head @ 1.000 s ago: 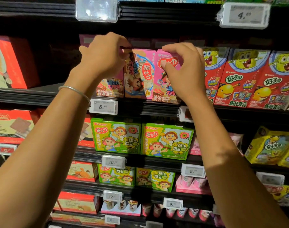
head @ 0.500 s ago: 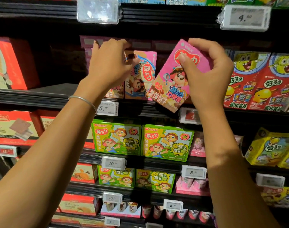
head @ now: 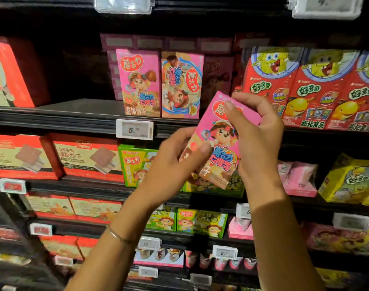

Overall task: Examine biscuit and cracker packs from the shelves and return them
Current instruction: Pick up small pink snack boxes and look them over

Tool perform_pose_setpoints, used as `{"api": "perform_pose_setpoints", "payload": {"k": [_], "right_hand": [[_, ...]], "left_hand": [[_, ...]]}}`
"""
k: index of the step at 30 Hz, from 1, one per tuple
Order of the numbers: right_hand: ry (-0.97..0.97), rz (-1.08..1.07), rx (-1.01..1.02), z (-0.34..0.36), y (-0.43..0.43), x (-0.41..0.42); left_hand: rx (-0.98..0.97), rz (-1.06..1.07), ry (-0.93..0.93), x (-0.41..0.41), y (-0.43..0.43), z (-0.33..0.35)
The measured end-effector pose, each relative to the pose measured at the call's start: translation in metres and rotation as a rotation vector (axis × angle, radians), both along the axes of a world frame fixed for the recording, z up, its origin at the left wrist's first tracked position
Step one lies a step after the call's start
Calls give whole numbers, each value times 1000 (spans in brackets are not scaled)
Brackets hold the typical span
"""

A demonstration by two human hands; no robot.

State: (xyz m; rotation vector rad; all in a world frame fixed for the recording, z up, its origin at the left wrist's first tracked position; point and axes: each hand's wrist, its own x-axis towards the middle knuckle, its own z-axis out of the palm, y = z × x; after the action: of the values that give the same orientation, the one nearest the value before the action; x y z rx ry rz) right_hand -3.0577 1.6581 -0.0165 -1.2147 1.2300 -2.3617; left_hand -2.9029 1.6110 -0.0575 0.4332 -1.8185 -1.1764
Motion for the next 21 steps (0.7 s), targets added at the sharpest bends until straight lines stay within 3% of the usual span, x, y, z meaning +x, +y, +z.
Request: {"api": "perform_pose_setpoints", "payload": {"k": [5, 10, 13, 18, 21], "right_hand": [[-14, 198, 81, -17, 9, -3], [-176, 315, 142, -23, 17, -6], [-209, 254, 251, -26, 20, -2], [-197, 218, 367, -35, 27, 8], [-179, 296, 400, -40, 31, 10]], "left_hand": [[627, -387, 239, 9, 13, -1], [877, -810, 318, 20, 12, 20], [767, -771, 321, 19, 10, 26], [297, -126, 40, 6, 13, 18], [229, -41, 58, 5, 13, 10]]}}
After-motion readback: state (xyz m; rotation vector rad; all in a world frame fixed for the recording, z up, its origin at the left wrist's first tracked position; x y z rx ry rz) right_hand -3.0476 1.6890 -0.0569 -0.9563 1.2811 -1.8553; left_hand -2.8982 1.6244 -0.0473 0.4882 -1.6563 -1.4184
